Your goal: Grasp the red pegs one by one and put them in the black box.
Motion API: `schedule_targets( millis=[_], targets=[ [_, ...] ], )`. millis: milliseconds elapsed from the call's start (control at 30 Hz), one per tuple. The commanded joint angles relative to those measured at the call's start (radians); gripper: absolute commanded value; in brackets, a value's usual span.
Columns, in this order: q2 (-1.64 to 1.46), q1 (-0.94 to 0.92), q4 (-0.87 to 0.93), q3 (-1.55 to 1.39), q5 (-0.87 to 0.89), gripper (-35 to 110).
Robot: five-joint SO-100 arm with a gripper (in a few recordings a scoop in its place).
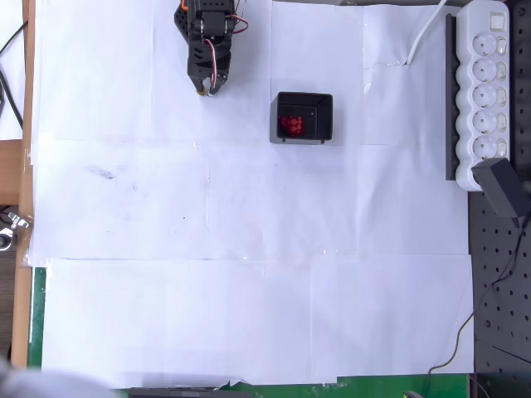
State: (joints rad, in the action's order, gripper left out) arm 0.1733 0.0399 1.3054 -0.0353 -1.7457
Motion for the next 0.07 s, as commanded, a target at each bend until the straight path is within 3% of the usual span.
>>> schedule_targets(
  millis=[0,33],
  targets=[
    [0.014,0.012,0.017,0.011,-0.008,0],
    [0.014,0.012,0.017,0.011,-0.008,0]
  ],
)
